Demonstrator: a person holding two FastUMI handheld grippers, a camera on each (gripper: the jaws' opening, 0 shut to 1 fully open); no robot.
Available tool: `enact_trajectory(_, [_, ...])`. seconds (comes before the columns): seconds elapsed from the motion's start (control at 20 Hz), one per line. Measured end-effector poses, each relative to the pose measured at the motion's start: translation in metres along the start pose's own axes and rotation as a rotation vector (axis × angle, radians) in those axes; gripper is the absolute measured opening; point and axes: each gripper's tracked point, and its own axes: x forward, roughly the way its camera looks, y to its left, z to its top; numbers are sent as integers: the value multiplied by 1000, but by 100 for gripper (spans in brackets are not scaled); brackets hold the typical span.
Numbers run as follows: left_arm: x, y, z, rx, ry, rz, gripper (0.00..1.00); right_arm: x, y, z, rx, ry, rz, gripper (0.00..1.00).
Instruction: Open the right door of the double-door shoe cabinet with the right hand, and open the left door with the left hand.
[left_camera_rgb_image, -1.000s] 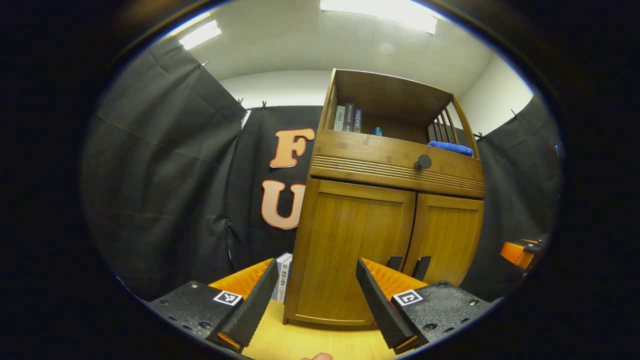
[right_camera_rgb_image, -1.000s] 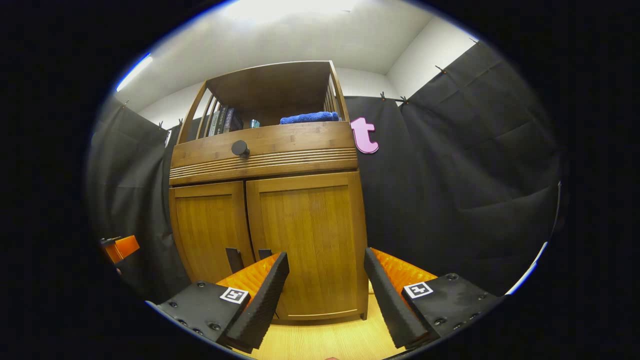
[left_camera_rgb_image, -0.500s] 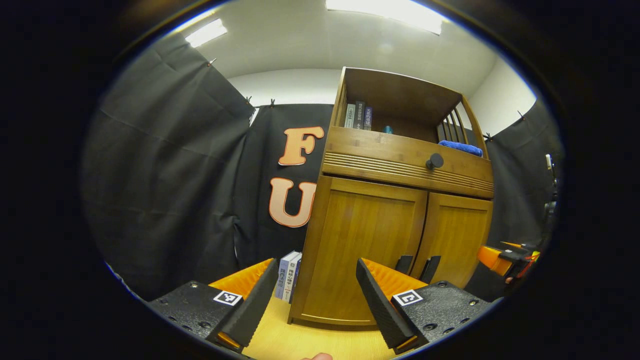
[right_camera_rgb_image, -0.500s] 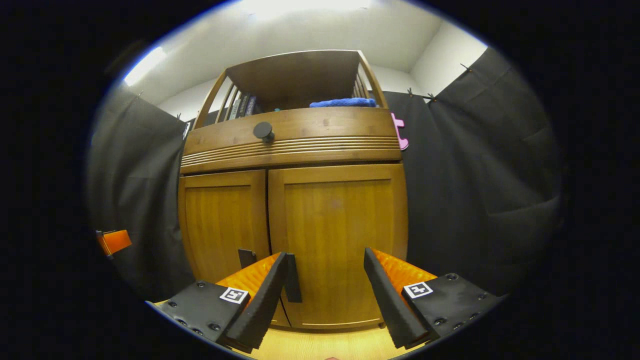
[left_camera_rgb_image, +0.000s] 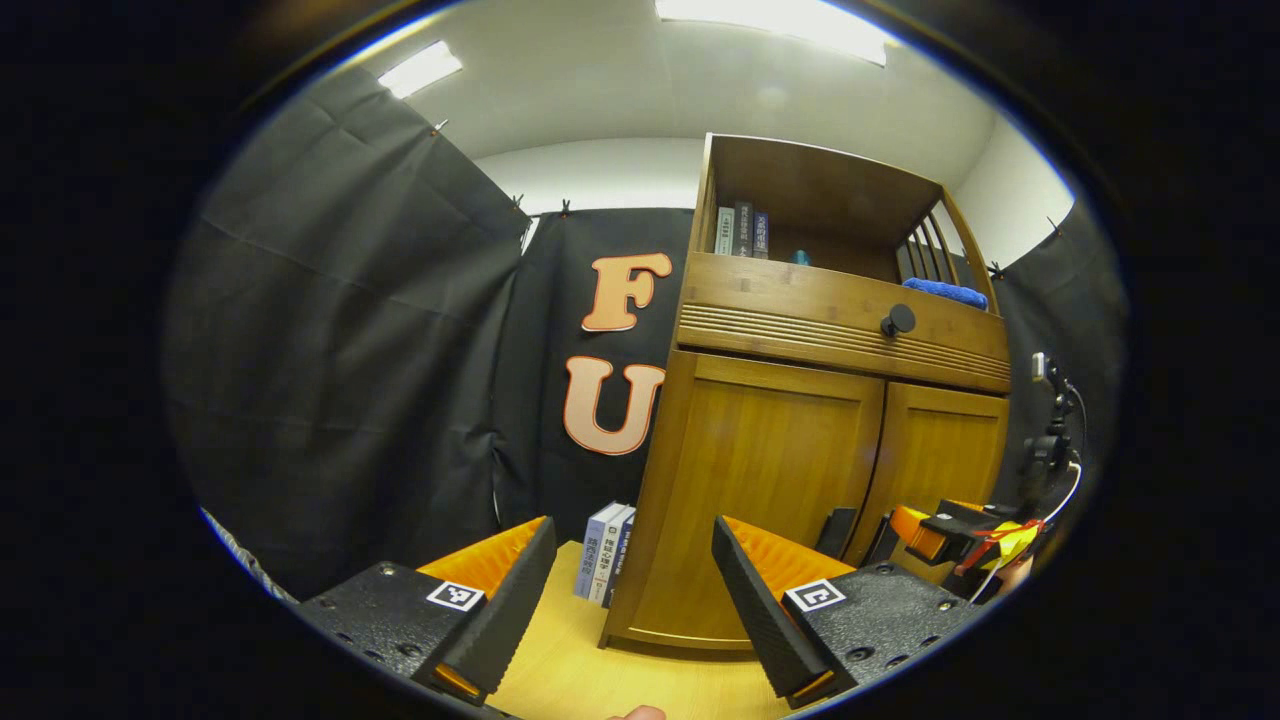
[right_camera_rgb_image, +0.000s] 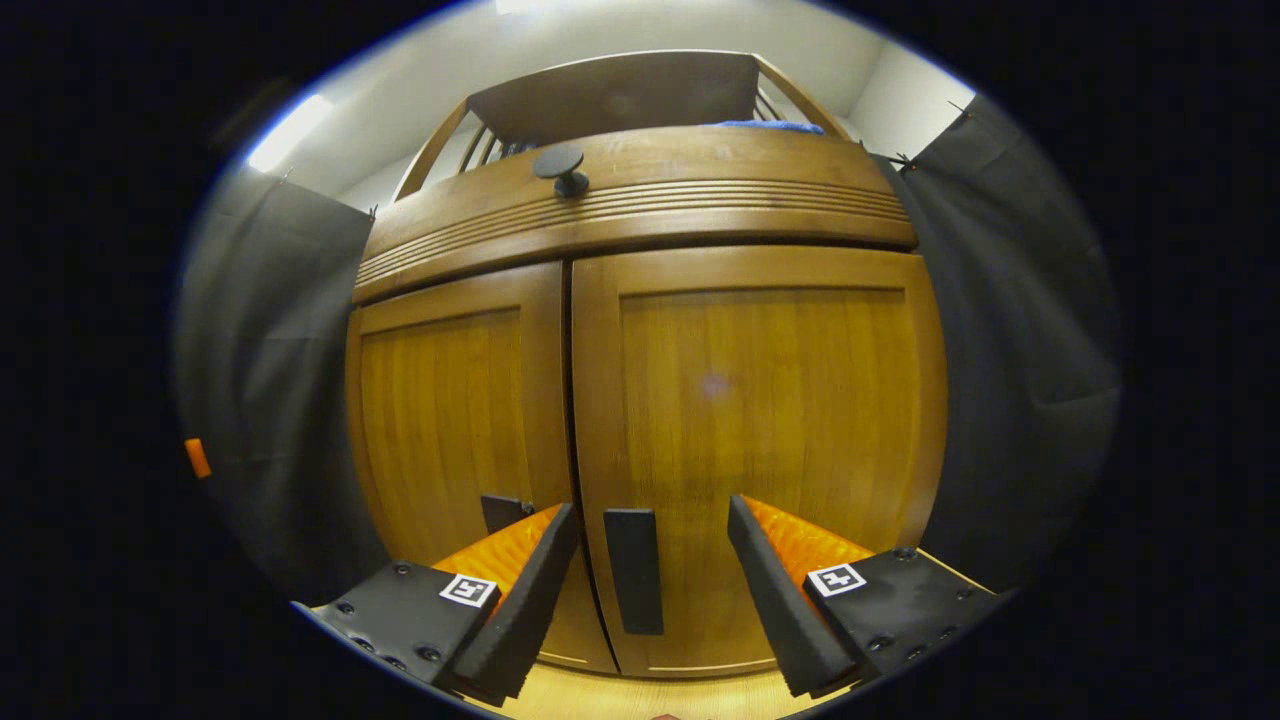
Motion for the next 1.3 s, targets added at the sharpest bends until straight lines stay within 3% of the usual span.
enact_trajectory(0.15, [-1,3,5,4,-17,21,92,17,-3,-23,18,39,-13,89])
enact_trajectory(0.2, [-1,2,7,7,-26,24,92,22,-5,-27,23,47,-13,98])
enact_trajectory(0.8, [-3,0,9,30,-42,-6,92,43,-8,-45,-15,59,-69,96])
enact_trajectory(1.2, [-1,1,9,49,-52,4,91,46,2,-48,25,79,-32,76])
enact_trajectory(1.3, [-1,1,8,52,-50,8,91,46,7,-49,53,79,-18,61])
